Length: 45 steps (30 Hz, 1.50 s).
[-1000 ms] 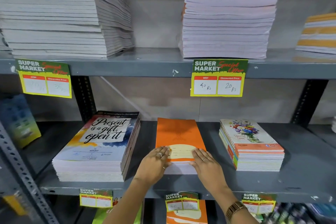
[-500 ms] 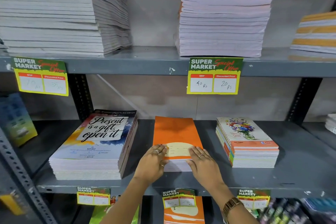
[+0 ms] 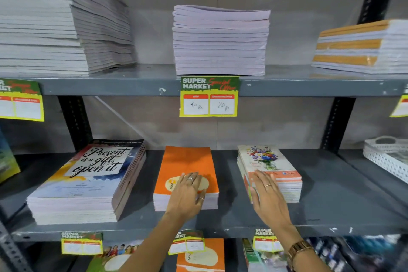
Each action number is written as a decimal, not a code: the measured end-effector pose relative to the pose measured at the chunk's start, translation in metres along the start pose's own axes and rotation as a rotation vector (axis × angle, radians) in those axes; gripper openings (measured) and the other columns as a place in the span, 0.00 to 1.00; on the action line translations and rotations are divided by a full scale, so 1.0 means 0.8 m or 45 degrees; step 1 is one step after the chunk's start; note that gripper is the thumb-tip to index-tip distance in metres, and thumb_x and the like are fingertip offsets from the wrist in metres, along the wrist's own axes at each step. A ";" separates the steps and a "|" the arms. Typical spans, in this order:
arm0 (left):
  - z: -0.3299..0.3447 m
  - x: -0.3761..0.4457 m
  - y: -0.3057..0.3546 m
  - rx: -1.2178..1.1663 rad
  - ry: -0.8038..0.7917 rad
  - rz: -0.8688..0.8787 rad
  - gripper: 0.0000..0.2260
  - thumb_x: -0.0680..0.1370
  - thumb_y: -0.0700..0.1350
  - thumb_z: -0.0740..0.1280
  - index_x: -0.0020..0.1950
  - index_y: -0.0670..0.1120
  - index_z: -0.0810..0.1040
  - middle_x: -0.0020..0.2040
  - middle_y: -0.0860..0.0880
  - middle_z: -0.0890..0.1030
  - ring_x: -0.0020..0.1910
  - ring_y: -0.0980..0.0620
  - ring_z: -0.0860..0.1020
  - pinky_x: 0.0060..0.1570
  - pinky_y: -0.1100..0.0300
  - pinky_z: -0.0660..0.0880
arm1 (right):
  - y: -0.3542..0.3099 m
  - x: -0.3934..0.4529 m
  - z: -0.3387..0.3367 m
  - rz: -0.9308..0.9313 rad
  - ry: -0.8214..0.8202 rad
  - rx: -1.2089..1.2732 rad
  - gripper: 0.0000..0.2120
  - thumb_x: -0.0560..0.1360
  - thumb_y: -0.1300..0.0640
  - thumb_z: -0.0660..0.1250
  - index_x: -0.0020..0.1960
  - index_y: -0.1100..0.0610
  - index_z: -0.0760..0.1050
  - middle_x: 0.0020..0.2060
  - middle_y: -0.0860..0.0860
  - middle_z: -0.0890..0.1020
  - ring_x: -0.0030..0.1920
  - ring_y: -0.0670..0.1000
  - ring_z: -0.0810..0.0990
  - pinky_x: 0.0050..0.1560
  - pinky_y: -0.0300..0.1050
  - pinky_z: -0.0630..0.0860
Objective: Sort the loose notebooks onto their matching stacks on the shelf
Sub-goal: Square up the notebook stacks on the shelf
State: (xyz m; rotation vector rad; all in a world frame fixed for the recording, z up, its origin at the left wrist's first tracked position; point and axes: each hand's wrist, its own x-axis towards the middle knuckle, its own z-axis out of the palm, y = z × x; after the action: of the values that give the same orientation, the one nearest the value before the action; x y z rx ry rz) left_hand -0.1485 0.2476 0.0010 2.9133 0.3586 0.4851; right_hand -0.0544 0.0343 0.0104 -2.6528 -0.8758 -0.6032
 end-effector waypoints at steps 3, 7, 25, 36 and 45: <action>0.004 0.018 0.042 -0.012 0.024 0.033 0.22 0.81 0.50 0.51 0.74 0.45 0.58 0.76 0.47 0.61 0.75 0.50 0.57 0.75 0.58 0.46 | 0.032 0.000 -0.010 0.025 -0.005 -0.017 0.24 0.74 0.53 0.51 0.55 0.64 0.81 0.53 0.58 0.84 0.54 0.57 0.83 0.52 0.59 0.79; 0.012 0.036 0.091 -0.055 0.019 0.048 0.21 0.82 0.48 0.52 0.74 0.44 0.57 0.76 0.46 0.60 0.75 0.51 0.57 0.75 0.59 0.46 | 0.078 0.000 -0.002 0.027 0.079 0.075 0.17 0.78 0.59 0.58 0.64 0.64 0.74 0.63 0.57 0.78 0.65 0.56 0.75 0.67 0.52 0.70; 0.045 0.065 0.187 -0.321 -0.158 -0.282 0.22 0.79 0.45 0.62 0.70 0.50 0.59 0.61 0.46 0.78 0.56 0.48 0.79 0.56 0.54 0.79 | 0.158 0.025 0.004 0.023 -0.163 0.053 0.35 0.74 0.74 0.60 0.76 0.54 0.53 0.76 0.51 0.58 0.76 0.51 0.57 0.76 0.50 0.42; 0.051 0.073 0.189 -0.411 -0.108 -0.326 0.17 0.78 0.42 0.63 0.66 0.50 0.66 0.61 0.46 0.80 0.55 0.47 0.80 0.56 0.55 0.79 | 0.169 0.032 0.012 0.171 -0.249 0.224 0.40 0.70 0.77 0.62 0.75 0.52 0.56 0.75 0.47 0.60 0.75 0.60 0.55 0.69 0.51 0.68; 0.052 0.073 0.189 -0.428 -0.105 -0.307 0.18 0.78 0.40 0.63 0.67 0.50 0.66 0.61 0.47 0.79 0.56 0.47 0.80 0.57 0.55 0.78 | 0.166 0.031 0.012 0.165 -0.285 0.182 0.32 0.76 0.72 0.59 0.75 0.54 0.56 0.75 0.47 0.60 0.75 0.63 0.56 0.65 0.54 0.72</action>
State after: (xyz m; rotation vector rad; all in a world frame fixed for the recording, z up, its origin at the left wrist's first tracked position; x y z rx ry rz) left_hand -0.0496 0.1134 0.0102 2.5155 0.5490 0.3483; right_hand 0.0485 -0.0522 -0.0041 -2.6536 -0.7652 -0.2072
